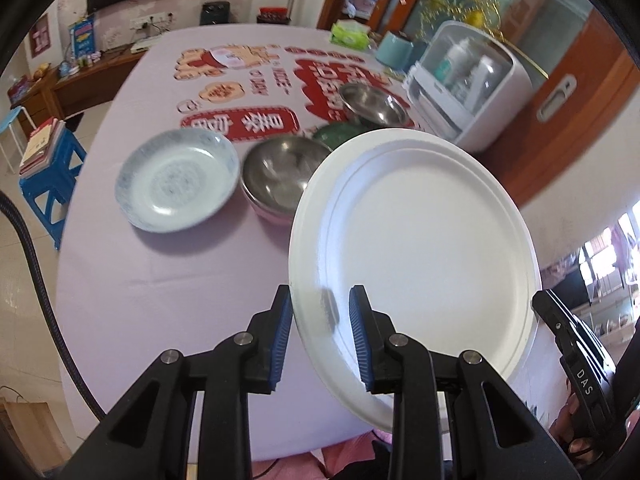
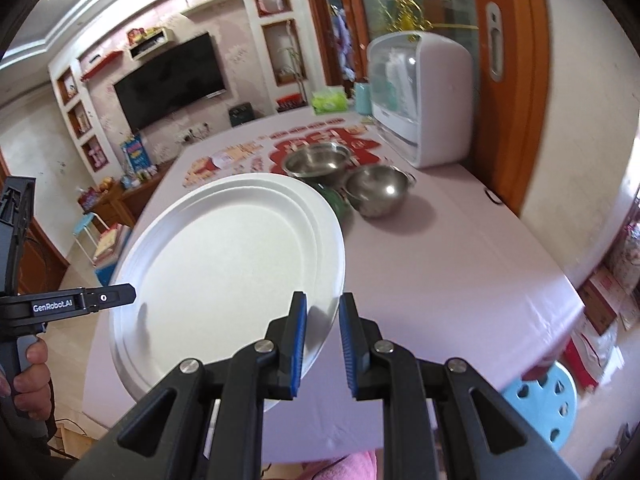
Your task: Organize plates and bowls
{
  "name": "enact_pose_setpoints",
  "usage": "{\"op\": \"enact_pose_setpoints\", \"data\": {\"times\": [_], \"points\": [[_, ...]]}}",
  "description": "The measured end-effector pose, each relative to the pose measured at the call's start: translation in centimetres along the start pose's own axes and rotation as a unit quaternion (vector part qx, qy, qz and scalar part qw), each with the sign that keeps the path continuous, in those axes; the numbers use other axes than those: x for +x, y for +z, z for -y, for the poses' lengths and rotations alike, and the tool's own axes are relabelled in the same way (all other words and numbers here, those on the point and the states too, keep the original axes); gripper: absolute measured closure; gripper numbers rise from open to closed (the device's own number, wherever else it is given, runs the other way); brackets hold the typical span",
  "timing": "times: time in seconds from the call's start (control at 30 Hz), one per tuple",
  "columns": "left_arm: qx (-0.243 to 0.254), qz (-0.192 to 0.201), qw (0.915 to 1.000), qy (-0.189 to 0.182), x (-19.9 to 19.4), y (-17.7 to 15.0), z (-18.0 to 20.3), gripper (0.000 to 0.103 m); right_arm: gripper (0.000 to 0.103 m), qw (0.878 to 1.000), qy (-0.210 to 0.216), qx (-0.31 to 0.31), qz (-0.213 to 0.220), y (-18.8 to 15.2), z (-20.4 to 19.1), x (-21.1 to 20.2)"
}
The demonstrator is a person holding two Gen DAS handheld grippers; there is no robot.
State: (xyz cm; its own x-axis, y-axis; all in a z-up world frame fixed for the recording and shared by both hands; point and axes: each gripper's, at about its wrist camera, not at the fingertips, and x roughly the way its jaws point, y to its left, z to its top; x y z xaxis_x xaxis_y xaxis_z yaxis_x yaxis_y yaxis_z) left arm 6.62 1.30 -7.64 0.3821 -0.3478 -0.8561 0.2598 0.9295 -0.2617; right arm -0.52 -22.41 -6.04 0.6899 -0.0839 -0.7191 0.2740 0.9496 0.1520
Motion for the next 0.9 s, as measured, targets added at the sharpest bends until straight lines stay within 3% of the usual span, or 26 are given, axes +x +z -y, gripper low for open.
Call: {"op": "enact_pose_setpoints", "data": {"times": [0.33,0.9], "points": [[0.040,-0.057,0.9975,0.011,4.3,-0.8,3.1,0.076,0.086,0.996,-0.046,0.020,-0.068,-2.0,2.7,3.1],[0.029,-0.142,0.9877,0.059,12.0,-0.7,4.8,0.076,0.086,0.984,-0.045,0.010,-0.173,-2.4,6.1,10.5]]}}
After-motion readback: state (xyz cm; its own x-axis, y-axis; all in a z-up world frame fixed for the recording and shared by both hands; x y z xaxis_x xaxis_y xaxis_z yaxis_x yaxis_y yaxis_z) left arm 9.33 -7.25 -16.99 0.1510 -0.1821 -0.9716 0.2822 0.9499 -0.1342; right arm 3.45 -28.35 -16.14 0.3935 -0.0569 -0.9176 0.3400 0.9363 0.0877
